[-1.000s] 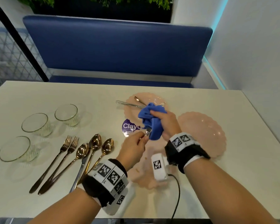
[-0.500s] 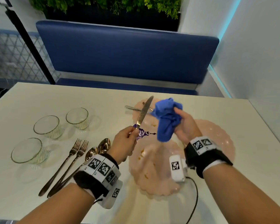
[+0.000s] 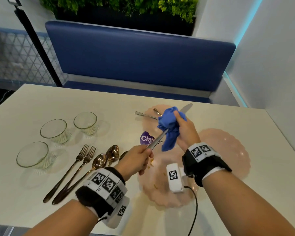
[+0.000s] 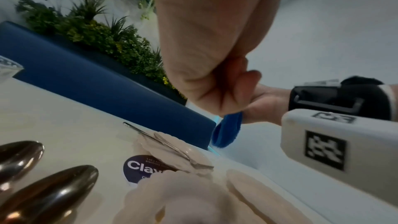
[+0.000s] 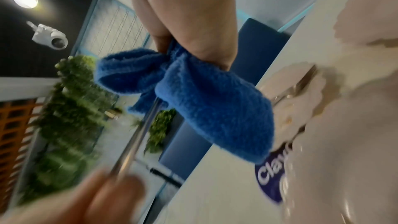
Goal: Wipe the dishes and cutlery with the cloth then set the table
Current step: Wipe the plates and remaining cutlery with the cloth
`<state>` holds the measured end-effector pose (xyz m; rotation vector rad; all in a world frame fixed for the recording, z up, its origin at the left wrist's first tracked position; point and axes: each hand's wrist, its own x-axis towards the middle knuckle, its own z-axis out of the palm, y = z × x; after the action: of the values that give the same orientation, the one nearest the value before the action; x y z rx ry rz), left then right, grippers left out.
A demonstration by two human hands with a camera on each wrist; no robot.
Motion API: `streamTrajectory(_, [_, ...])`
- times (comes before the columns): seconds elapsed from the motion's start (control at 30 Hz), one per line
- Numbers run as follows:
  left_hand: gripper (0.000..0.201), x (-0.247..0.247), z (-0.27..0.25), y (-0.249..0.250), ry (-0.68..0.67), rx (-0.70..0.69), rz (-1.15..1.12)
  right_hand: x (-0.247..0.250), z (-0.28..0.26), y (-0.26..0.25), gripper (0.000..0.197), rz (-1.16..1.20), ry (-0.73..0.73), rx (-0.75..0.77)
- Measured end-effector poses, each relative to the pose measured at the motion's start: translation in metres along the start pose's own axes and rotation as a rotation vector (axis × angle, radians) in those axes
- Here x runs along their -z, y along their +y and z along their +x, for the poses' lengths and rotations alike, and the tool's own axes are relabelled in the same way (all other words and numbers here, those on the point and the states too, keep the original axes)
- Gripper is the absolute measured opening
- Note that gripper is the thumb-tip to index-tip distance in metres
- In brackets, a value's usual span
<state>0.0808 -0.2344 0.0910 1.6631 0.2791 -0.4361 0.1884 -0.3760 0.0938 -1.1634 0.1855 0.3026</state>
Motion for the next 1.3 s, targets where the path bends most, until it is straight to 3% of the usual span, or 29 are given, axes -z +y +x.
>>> streamTrajectory(0.1, [0.03,0.0,0.008,0.006,0.043,-0.016,-0.103,-0.024,-0.022,0.025,0.031,-0.129,-0.149,-0.099])
streamTrajectory(0.27, [0.009,0.013,0.004,0.002,0.109,0.011,-0.138,-0.031,-0.031,0.018,0.025,-0.323,-0.236,-0.024])
streamTrajectory(0.37, [0.034,0.034,0.012,0.003,0.253,-0.001,-0.295,-0.025,-0.037,0.012,0.01,-0.47,-0.331,0.009])
streamTrajectory(0.53, [0.017,0.026,0.01,0.013,0.161,-0.094,-0.403,-0.039,-0.05,0.031,0.008,-0.682,-0.489,0.065])
streamTrajectory(0.6, [0.017,0.026,0.012,0.006,0.257,-0.03,-0.544,-0.043,-0.052,0.043,0.005,-0.748,-0.52,0.059])
streamTrajectory(0.7, [0.02,0.036,0.013,-0.006,0.378,0.041,-0.596,-0.043,-0.055,0.056,0.019,-0.851,-0.574,0.038])
streamTrajectory(0.87, [0.022,0.088,0.009,-0.004,0.564,-0.014,-0.726,-0.032,-0.062,0.061,0.014,-0.967,-0.624,-0.035])
streamTrajectory(0.93, [0.019,0.119,0.002,-0.006,0.621,-0.07,-0.616,-0.023,-0.059,0.059,0.014,-0.875,-0.501,-0.078])
streamTrajectory(1.0, [0.015,0.139,-0.005,-0.02,0.61,-0.048,-0.328,-0.018,-0.057,0.046,0.024,-0.64,-0.387,-0.179])
streamTrajectory(1.1, [0.016,0.149,-0.008,-0.056,0.606,0.06,0.052,-0.017,-0.056,0.023,0.022,-0.365,-0.436,-0.189])
streamTrajectory(1.2, [0.019,0.15,-0.006,-0.089,0.612,0.158,0.233,-0.02,-0.055,0.012,0.031,-0.35,-0.401,-0.136])
streamTrajectory(1.3, [0.019,0.146,-0.001,-0.112,0.59,0.182,0.408,-0.02,-0.051,0.01,0.025,-0.388,-0.238,-0.089])
